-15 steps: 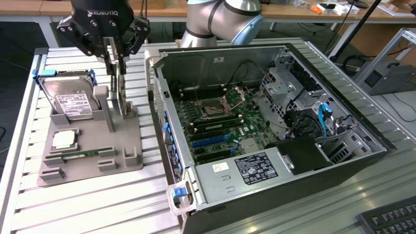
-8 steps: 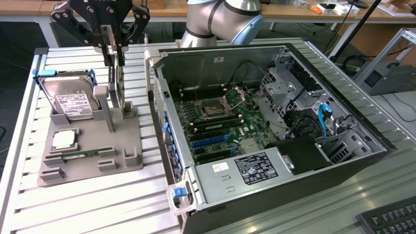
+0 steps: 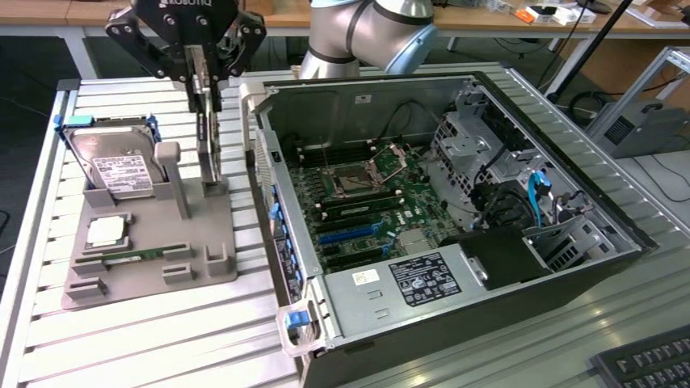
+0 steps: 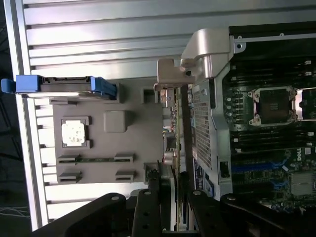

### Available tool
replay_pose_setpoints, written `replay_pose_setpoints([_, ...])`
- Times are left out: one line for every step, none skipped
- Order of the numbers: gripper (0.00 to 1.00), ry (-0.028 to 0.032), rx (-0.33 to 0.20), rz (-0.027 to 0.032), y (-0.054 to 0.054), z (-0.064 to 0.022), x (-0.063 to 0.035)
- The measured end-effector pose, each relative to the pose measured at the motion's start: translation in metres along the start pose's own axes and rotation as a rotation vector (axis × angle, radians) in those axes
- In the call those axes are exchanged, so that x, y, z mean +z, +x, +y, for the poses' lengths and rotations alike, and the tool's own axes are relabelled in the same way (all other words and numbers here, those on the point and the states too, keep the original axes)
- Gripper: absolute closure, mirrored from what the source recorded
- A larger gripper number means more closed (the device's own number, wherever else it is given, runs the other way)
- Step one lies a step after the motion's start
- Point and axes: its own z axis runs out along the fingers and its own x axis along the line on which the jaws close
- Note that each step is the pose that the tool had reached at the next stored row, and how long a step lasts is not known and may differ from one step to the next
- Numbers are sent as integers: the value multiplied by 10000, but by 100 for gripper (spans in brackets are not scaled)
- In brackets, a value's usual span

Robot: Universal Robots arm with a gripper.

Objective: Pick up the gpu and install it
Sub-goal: 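Pick up the gpu and move the gpu toward the slot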

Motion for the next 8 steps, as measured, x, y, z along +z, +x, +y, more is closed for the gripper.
replay_pose_setpoints([73, 0, 1, 5, -85, -6, 3])
replay_pose_setpoints([73, 0, 0, 6, -140, -10, 6])
replay_pose_setpoints([73, 2, 1, 9, -241, -17, 10])
replay_pose_setpoints([73, 6, 1, 12, -295, -20, 12])
replay_pose_setpoints([73, 9, 0, 13, -334, -23, 14])
replay_pose_setpoints([73, 17, -1, 14, -380, -25, 17])
replay_pose_setpoints([73, 25, -1, 14, -421, -26, 20])
replay_pose_setpoints([73, 36, 1, 14, -471, -28, 24])
